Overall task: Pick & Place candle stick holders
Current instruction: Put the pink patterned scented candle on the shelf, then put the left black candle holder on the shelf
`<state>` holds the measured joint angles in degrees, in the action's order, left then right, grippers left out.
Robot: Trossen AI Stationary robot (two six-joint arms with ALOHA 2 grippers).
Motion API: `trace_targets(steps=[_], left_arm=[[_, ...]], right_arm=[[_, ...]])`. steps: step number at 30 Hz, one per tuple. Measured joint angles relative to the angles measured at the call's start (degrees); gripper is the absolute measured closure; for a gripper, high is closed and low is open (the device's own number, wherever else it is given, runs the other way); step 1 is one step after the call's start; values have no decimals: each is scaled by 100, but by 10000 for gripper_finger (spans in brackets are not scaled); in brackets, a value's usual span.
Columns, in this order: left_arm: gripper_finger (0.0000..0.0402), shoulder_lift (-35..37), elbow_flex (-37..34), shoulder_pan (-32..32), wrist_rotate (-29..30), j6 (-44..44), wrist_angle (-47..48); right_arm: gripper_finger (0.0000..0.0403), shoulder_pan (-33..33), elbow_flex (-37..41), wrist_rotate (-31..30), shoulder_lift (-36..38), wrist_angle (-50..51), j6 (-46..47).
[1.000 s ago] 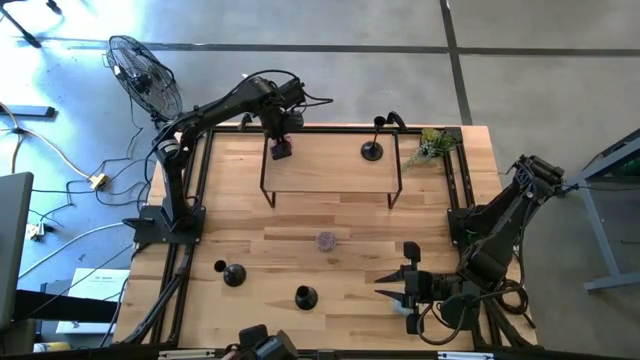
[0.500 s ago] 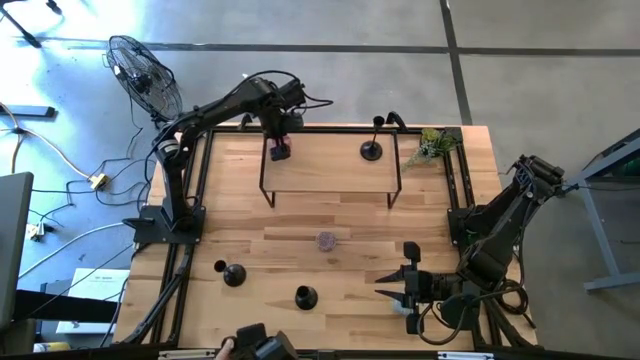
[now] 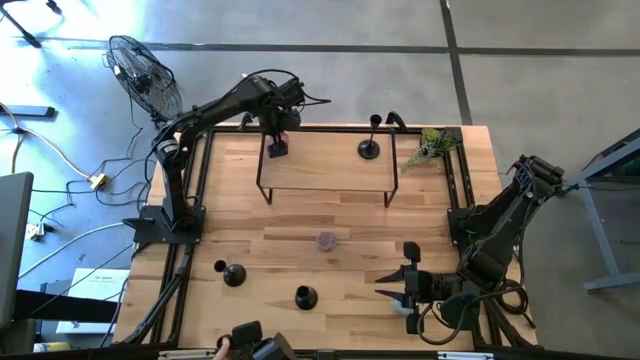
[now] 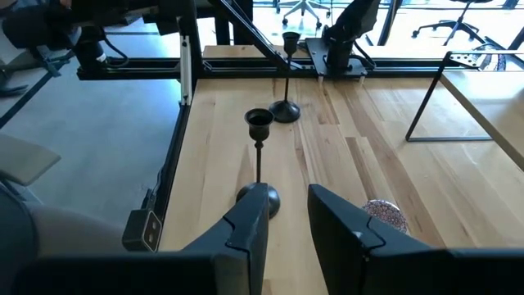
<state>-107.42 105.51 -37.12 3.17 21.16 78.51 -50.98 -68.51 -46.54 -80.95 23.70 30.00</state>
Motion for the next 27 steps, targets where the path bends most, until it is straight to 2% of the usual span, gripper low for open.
trace_targets(steps=[11, 18, 22, 25, 27], left_arm=[[21, 11, 858, 344, -125, -43, 310], [21, 13, 1926, 824, -138, -266, 895], [21, 28, 2610, 1258, -699, -715, 1153], [21, 150, 2896, 1612, -1279, -1287, 1162], [21, 240, 2967, 1872, -1478, -1336, 1138]], right_arm=[[320, 0, 0, 0, 0, 2, 2], [320, 0, 0, 69, 0, 2, 2], [320, 0, 0, 120, 0, 4, 2], [320, 0, 0, 131, 0, 4, 2], [320, -6, 0, 142, 0, 2, 2]])
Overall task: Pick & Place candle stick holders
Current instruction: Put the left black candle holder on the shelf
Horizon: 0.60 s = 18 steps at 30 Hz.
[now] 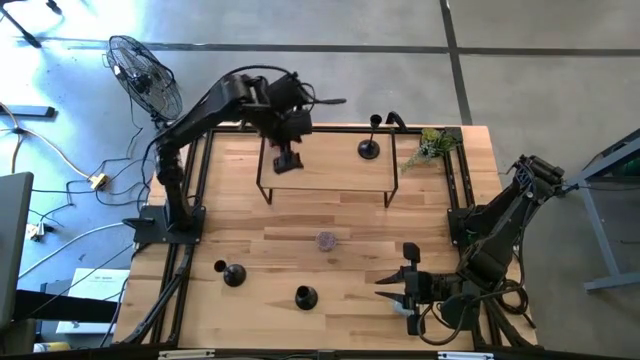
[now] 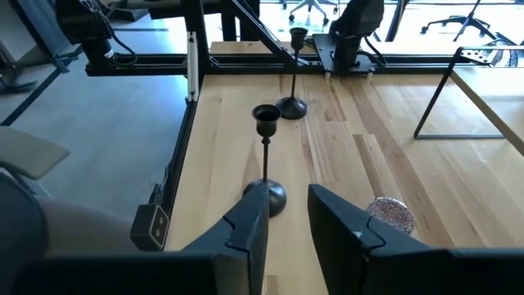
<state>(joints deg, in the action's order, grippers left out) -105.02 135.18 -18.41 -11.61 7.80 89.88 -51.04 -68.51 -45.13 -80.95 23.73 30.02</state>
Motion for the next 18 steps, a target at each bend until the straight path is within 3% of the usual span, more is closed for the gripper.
trace_targets(steps=[11, 18], left_arm=[[21, 338, -114, 1522, 336, -1117, 18], [21, 398, -114, 2667, 902, -2312, 12]], right_arm=[[320, -10, 0, 94, -14, 109, 342], [320, -11, 0, 196, -194, 107, 414]])
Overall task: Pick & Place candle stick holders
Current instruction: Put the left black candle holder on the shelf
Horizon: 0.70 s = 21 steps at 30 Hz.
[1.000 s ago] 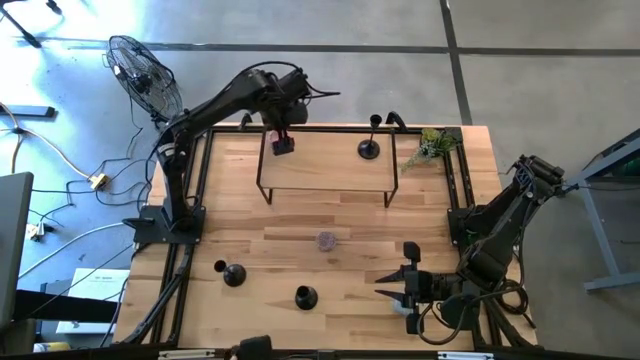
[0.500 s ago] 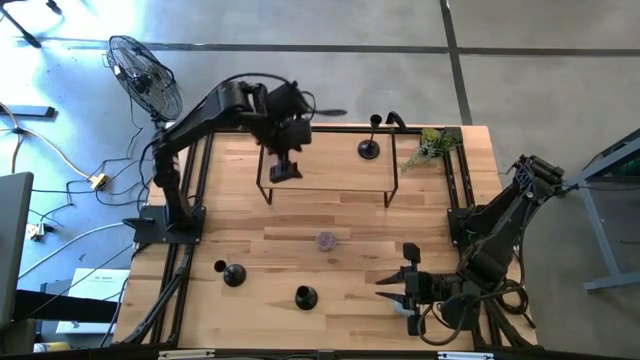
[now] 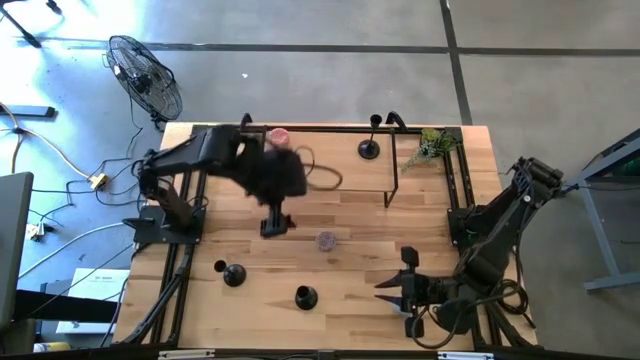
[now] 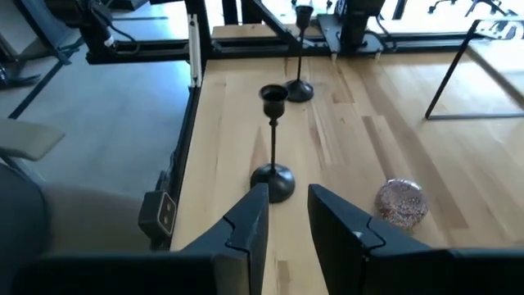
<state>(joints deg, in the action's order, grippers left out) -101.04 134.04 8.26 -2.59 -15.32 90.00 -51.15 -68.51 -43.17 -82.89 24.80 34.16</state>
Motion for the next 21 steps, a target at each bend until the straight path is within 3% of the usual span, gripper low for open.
trace_targets(steps=[14, 21], left_arm=[[21, 62, 0, 2305, 829, -1666, 1], [21, 88, -328, 3104, 1497, -2315, -6]], right_arm=[[320, -1, 0, 722, -337, -652, 37], [320, 0, 0, 775, -337, -757, 34]])
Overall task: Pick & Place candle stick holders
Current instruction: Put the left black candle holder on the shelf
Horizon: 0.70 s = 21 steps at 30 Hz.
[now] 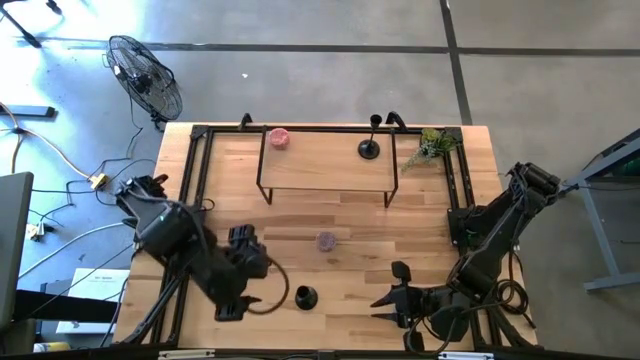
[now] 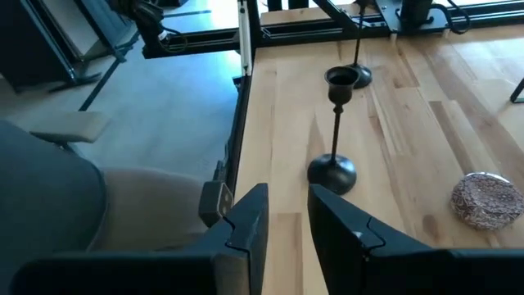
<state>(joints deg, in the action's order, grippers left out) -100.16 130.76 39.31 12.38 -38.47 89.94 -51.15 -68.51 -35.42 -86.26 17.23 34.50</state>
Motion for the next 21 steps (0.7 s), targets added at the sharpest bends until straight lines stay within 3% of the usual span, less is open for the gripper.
trace_targets(steps=[7, 16, 21], left_arm=[[21, 317, -1129, 363, 26, -755, 1], [21, 1030, -3241, 350, -675, -1897, 18], [21, 1152, -3925, 343, -968, -2291, 10]], right_arm=[[320, 0, 0, 6, 0, 5, -56], [320, 2, 0, -20, 0, 7, -153], [320, 0, 0, -31, 0, 6, -153]])
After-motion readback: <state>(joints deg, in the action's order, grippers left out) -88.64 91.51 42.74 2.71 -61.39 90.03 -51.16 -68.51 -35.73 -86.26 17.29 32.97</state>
